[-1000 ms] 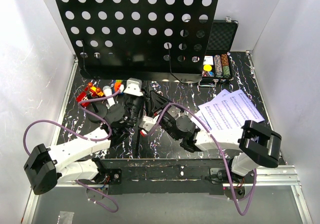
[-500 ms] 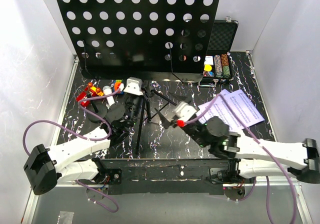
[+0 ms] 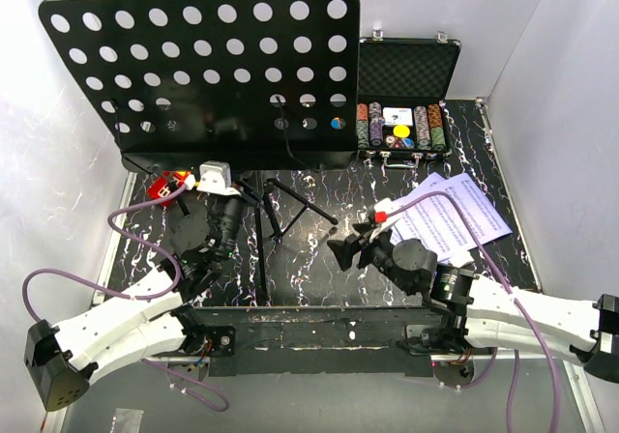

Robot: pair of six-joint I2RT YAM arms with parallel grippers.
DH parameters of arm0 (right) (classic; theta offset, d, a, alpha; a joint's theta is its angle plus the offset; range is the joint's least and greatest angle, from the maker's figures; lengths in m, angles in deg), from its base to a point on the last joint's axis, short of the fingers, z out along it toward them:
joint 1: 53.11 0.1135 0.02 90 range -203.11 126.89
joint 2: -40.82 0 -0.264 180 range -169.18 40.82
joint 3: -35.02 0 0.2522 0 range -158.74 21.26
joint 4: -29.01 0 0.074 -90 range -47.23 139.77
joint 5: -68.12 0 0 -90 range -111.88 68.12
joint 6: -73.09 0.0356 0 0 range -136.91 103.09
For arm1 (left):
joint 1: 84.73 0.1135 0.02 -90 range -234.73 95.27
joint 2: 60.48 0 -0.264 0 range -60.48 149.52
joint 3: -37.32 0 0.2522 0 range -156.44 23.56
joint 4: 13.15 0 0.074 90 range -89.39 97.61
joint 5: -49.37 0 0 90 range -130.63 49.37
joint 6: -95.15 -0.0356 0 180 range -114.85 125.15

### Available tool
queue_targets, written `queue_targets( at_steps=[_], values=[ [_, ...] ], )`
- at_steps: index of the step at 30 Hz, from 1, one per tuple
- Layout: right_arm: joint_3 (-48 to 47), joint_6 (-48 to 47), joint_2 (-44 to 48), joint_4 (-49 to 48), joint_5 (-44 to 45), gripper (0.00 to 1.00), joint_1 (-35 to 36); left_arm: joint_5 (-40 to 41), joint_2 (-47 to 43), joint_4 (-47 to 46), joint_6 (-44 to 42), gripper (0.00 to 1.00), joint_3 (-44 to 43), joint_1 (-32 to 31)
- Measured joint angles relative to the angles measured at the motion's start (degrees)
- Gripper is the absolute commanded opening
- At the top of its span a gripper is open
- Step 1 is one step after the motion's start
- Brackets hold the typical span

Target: Pack up the instrument practice props

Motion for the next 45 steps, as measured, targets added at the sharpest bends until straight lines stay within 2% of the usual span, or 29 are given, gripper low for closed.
queue_targets(
  at_steps=[3, 7, 14, 22, 28, 36, 41, 45],
  values=[
    [-0.04, 2.78, -1.07, -2.27, -3.34, 0.86, -5.68, 0.11, -1.79, 1.44, 1.49, 0.0, 0.55, 0.11],
    [-2.93, 3.56, -7.04, -4.66, -8.61, 0.96, -10.25, -0.09, -2.49, 2.8, 2.73, 0.0, 0.5, 0.11],
    [-13.99, 0.44, -21.29, -8.5, -18.8, 0.94, -12.31, -1.79, -3.78, 8.85, 4.94, 0.0, -1.18, 0.09],
    [-16.22, -1.25, -25.33, -13.77, -33.75, 0.93, -14.29, -1.03, -11.37, 21.64, 10.54, 0.0, -2.62, 0.11],
    [-17.49, -1.25, -29.51, -18.88, -42.05, 0.92, -14.38, -0.02, -12.02, 27.8, 14.78, 0.0, -4.98, 0.13],
    [-17.51, -2.71, -32.11, -22.88, -43.34, 0.91, -14.38, 0.02, -11.8, 32.57, 18.58, 0.0, -7.08, 0.15],
    [-18.47, -4.02, -32.24, -23.34, -41.03, 0.91, -14.38, -0.11, -13.0, 32.15, 19.26, 0.0, -6.19, 0.15],
    [-20.68, -6.29, -33.31, -23.15, -38.1, 0.86, -14.38, -0.2, -15.78, 30.67, 18.97, 0.0, -4.24, 0.15]
  ],
)
